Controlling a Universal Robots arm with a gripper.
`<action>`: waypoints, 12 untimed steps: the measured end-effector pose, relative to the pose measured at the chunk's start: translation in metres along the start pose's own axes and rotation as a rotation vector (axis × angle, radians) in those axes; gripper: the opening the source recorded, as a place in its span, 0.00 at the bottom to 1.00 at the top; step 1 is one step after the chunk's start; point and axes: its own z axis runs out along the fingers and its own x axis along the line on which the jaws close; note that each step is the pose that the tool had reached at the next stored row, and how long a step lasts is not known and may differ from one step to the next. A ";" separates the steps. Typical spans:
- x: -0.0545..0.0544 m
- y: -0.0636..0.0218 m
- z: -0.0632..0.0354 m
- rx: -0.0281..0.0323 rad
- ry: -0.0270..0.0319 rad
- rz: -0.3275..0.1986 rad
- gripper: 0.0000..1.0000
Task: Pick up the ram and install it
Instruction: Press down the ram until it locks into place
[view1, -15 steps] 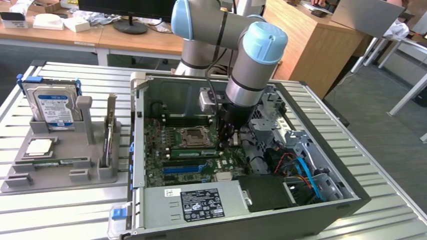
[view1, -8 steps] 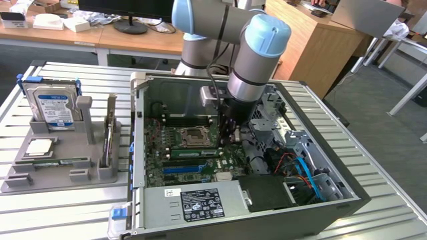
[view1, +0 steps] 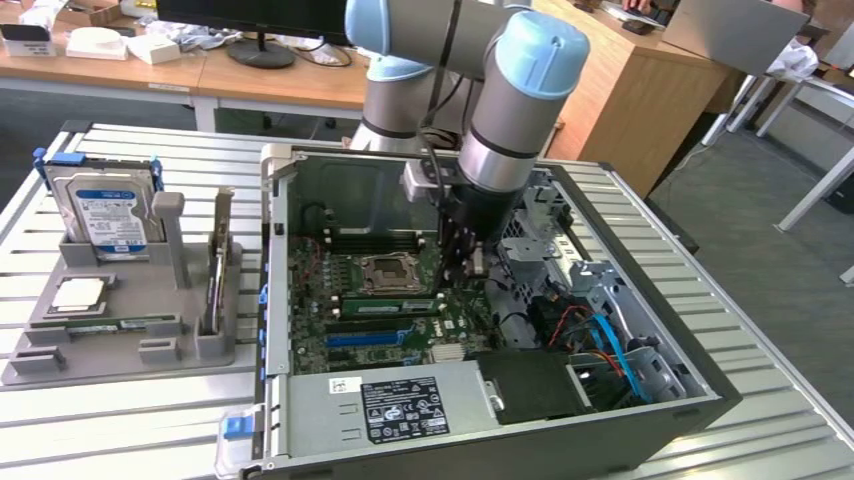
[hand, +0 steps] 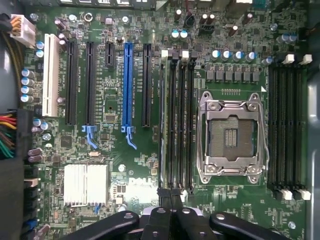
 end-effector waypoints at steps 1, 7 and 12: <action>0.000 0.0000 -0.0015 0.0000 0.0000 0.000 0.10; 0.000 0.0001 -0.0047 0.0000 -0.0002 0.000 0.10; 0.000 0.0041 -0.0048 0.0000 0.0001 0.000 0.10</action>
